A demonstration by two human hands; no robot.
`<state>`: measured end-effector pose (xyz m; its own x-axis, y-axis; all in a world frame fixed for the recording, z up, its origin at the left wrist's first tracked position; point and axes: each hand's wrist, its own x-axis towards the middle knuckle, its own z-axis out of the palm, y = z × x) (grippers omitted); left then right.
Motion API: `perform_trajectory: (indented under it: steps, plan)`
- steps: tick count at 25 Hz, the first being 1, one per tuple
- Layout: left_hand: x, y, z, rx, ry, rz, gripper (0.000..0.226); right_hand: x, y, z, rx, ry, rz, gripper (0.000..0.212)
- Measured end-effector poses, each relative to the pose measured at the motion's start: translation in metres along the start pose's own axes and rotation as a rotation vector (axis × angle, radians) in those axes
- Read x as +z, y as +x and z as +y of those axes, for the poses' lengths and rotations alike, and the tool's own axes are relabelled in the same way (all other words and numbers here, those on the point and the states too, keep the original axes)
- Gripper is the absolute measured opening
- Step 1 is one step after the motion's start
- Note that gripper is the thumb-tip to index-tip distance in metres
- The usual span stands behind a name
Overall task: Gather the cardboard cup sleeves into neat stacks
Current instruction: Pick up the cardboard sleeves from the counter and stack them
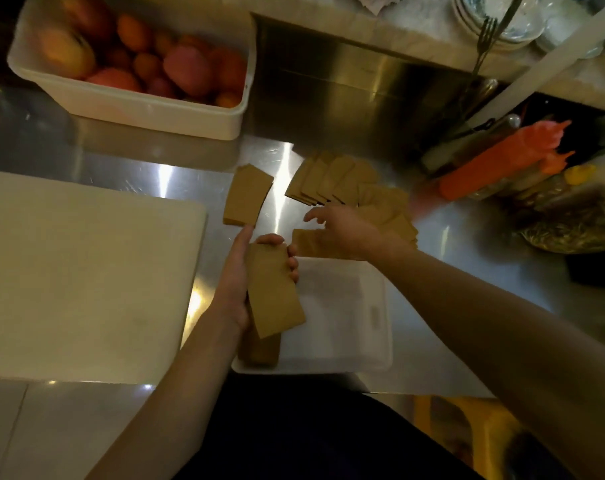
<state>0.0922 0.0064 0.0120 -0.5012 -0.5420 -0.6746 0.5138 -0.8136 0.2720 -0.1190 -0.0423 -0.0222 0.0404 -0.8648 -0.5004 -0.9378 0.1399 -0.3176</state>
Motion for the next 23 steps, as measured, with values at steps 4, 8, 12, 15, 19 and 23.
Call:
perform_trajectory:
  steps: [4, 8, 12, 15, 19, 23]
  plan:
    - [-0.004, 0.002, 0.013, 0.0, 0.006, -0.023, 0.039, 0.003, 0.015, -0.017, -0.152, -0.314, -0.143, 0.045]
    - [-0.009, 0.002, 0.023, 0.0, -0.018, -0.023, 0.035, 0.007, 0.017, -0.032, -0.312, -0.521, -0.154, 0.044]
    - [-0.009, 0.003, 0.032, -0.007, -0.043, -0.043, 0.035, 0.011, 0.023, -0.032, -0.36, -0.599, -0.102, 0.038]
    - [-0.007, 0.004, 0.035, -0.001, -0.043, -0.045, 0.033, -0.003, 0.026, -0.03, -0.092, -0.242, -0.108, 0.027]
    - [-0.005, 0.008, 0.034, -0.018, -0.032, -0.053, 0.033, -0.047, 0.031, -0.008, 0.193, 0.198, 0.078, 0.047]
    - [-0.003, 0.009, 0.031, -0.021, 0.002, -0.05, 0.032, -0.059, 0.024, 0.004, 0.101, -0.172, -0.192, 0.052]
